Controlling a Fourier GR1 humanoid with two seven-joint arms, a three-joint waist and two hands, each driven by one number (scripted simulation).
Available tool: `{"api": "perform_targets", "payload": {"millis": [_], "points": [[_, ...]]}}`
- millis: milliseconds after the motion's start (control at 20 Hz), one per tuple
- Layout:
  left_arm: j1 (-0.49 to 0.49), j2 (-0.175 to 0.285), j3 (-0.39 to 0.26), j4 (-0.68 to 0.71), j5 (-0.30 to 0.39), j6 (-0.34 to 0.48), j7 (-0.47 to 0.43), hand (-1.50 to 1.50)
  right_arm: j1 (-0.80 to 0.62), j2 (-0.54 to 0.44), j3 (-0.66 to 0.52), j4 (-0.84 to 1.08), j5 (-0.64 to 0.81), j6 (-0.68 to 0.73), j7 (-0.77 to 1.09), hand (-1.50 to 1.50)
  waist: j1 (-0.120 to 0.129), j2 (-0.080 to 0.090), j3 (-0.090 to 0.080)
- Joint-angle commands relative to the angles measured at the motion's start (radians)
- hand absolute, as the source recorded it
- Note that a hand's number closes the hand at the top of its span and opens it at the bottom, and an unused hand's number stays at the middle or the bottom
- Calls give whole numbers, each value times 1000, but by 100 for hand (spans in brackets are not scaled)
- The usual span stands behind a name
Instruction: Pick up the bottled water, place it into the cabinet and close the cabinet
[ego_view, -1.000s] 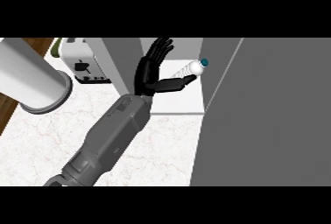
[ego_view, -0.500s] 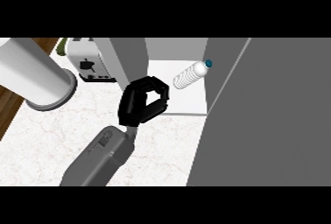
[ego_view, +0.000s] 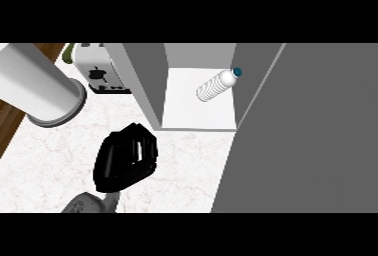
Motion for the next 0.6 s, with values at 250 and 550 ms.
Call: {"api": "perform_targets", "payload": {"millis": [250, 550], "points": [[253, 126, 48, -263, -6, -6, 1, 150, -212, 178, 195, 15, 95, -65, 224, 150, 2, 3, -1], [335, 214, 147, -299, 69, -122, -19, 150, -351, 309, 377, 165, 181, -132, 265, 150, -1, 2, -1]]}}
